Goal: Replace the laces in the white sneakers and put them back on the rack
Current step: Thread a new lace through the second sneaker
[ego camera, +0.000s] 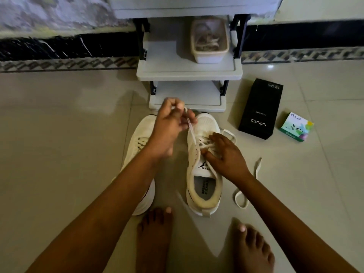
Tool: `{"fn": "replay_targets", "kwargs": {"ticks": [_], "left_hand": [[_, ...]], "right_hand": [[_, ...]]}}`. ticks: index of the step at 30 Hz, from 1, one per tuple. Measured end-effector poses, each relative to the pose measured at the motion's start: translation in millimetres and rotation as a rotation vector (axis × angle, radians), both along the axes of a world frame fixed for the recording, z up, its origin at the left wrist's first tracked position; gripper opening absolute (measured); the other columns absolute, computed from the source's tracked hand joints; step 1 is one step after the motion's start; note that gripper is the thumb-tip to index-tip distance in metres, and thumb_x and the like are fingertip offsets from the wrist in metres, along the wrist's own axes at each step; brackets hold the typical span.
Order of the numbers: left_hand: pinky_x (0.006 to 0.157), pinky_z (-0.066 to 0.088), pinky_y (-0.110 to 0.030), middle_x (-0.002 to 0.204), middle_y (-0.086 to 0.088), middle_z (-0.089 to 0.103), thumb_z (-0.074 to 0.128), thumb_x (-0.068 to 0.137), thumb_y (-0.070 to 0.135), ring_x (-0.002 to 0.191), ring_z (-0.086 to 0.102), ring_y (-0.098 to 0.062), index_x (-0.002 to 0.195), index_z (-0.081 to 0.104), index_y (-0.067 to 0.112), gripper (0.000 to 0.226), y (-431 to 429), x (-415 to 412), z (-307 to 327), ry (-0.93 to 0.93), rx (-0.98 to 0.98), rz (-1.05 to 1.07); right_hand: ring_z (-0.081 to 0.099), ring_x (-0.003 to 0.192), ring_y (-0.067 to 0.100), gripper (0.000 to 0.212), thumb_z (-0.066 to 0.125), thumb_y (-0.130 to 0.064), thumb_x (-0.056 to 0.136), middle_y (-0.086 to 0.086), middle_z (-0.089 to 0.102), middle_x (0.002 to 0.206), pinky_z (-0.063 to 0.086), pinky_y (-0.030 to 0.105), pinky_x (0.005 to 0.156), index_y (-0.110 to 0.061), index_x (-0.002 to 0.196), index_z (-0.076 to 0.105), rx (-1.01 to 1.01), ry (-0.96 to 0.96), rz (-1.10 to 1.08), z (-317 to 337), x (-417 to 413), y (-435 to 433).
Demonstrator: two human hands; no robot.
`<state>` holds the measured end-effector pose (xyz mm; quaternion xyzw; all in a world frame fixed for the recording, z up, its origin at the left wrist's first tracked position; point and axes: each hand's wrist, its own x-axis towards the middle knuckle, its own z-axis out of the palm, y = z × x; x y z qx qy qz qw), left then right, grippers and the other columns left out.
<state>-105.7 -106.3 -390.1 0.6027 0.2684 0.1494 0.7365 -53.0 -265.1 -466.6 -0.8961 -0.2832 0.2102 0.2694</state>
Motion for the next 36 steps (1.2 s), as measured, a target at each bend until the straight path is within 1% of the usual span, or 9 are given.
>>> {"fn": "replay_targets", "kwargs": {"ticks": [2,5,8,12,19,26,31,33,36], "left_hand": [[0.079,0.053,-0.033,0.072,0.004,0.051,0.035,0.101,0.014,0.065,0.052,-0.008,0.092,0.047,0.018,0.015,6,5,8,-0.046,0.048,-0.007],[0.077,0.043,-0.025,0.097,0.007,0.053,0.040,0.100,0.021,0.086,0.052,-0.008,0.112,0.051,0.015,0.017,4,-1,-18,0.253,0.600,-0.193],[0.069,0.042,-0.028,0.086,0.000,0.058,0.049,0.096,0.029,0.078,0.056,-0.016,0.100,0.058,0.009,0.022,-7,-19,-56,0.393,0.889,-0.395],[0.069,0.041,-0.029,0.072,-0.002,0.056,0.053,0.094,0.024,0.070,0.053,-0.017,0.082,0.058,0.008,0.021,-12,-25,-69,0.437,0.753,-0.362],[0.069,0.047,-0.025,0.072,0.009,0.061,0.045,0.097,0.012,0.073,0.055,-0.007,0.078,0.059,0.017,0.025,3,-10,-7,0.051,-0.122,-0.008],[0.080,0.048,-0.021,0.099,0.008,0.059,0.057,0.092,0.029,0.090,0.056,-0.007,0.112,0.058,0.018,0.023,-12,-21,-51,0.405,0.444,-0.377],[0.065,0.042,-0.018,0.081,-0.002,0.063,0.064,0.088,0.019,0.073,0.057,-0.012,0.087,0.064,0.008,0.011,-13,-19,-64,0.359,0.632,-0.254],[0.066,0.041,-0.020,0.078,-0.005,0.063,0.065,0.087,0.016,0.070,0.055,-0.011,0.082,0.063,0.010,0.009,-12,-15,-59,0.382,0.628,-0.285],[0.068,0.047,-0.020,0.082,0.001,0.065,0.059,0.091,0.015,0.073,0.060,-0.006,0.086,0.064,0.016,0.007,-11,-11,-32,0.285,0.288,-0.234]], "right_hand": [[0.027,0.140,0.020,0.071,0.045,-0.063,0.087,0.000,0.033,0.151,0.022,0.036,0.113,-0.023,0.145,0.033,-0.050,-0.038,0.048,1,0,-1],[0.021,0.142,0.019,0.071,0.047,-0.061,0.087,-0.002,0.028,0.154,0.021,0.036,0.114,-0.024,0.146,0.031,-0.065,-0.051,0.084,4,2,-4],[0.026,0.140,0.019,0.072,0.046,-0.061,0.088,-0.001,0.028,0.154,0.026,0.034,0.111,-0.023,0.146,0.030,-0.071,-0.073,0.084,4,0,-3],[0.030,0.138,0.020,0.072,0.043,-0.063,0.087,-0.002,0.029,0.153,0.031,0.032,0.107,-0.023,0.146,0.030,-0.068,-0.061,0.058,0,-3,-2],[0.032,0.137,0.019,0.075,0.040,-0.067,0.086,-0.003,0.031,0.152,0.033,0.034,0.107,-0.024,0.147,0.028,-0.062,-0.052,0.060,-2,-3,-2],[0.032,0.137,0.020,0.089,0.025,-0.075,0.073,-0.002,0.031,0.152,0.031,0.032,0.108,-0.023,0.146,0.031,-0.062,-0.055,0.075,0,-4,-2],[0.032,0.137,0.020,0.081,0.032,-0.065,0.077,-0.003,0.030,0.153,0.031,0.031,0.108,-0.023,0.146,0.031,-0.061,-0.057,0.067,-2,-5,-1],[0.032,0.137,0.019,0.082,0.030,-0.066,0.076,-0.004,0.029,0.153,0.032,0.031,0.107,-0.024,0.146,0.030,-0.071,-0.054,0.075,-1,-5,-2],[0.031,0.138,0.019,0.082,0.031,-0.068,0.077,-0.005,0.027,0.154,0.032,0.032,0.107,-0.025,0.147,0.028,-0.073,-0.044,0.087,0,-3,-4]]}}
